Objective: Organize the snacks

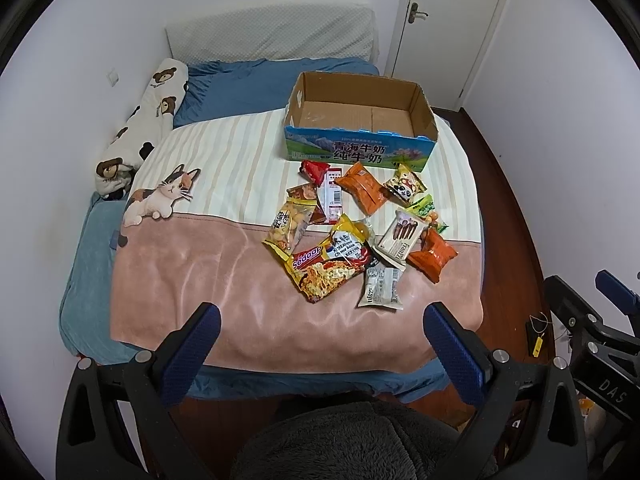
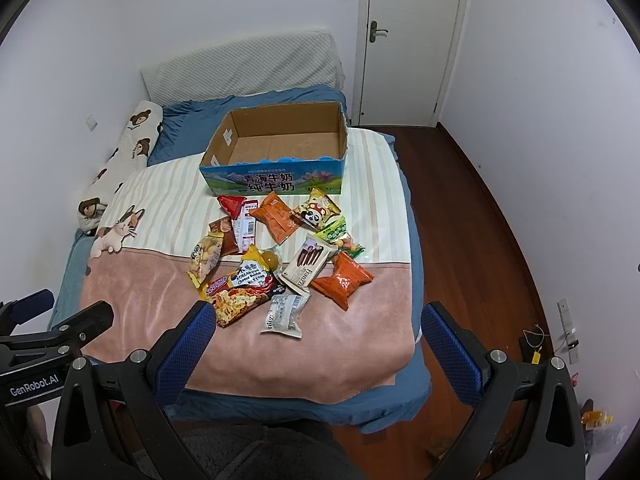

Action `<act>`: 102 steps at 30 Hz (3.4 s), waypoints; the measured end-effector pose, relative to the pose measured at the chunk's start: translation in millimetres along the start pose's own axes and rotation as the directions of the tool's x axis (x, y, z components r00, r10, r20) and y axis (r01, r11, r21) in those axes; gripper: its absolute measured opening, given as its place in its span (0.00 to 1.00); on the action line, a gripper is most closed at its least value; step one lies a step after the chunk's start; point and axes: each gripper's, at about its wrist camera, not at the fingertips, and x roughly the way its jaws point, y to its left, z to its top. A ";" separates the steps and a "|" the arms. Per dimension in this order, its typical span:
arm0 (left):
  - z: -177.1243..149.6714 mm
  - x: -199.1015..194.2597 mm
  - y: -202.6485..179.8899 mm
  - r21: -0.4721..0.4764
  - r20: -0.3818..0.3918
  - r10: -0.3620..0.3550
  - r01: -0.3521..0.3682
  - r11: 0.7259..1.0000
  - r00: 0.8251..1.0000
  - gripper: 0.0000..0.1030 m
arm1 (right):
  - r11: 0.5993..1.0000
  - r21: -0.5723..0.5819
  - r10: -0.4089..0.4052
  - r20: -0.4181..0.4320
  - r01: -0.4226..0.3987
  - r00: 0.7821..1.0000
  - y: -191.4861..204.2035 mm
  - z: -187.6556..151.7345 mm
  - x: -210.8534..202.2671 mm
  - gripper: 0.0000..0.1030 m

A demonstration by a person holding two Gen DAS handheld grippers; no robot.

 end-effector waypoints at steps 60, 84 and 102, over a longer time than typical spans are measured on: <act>3.2 -5.9 -11.0 -0.002 0.022 -0.010 0.010 1.000 1.000 1.00 | 1.000 0.004 0.011 0.027 -0.012 1.000 -6.2 8.6 -7.4 1.00; 28.2 246.8 -11.8 0.410 -0.172 0.176 -0.092 0.907 0.969 1.00 | 0.968 0.244 0.146 -0.342 -0.062 0.928 -19.0 -34.5 271.6 1.00; 36.5 373.1 -10.8 0.304 -0.392 0.006 0.123 0.945 0.920 0.87 | 0.939 0.343 0.151 -0.345 -0.026 0.926 -21.1 -10.1 343.3 0.93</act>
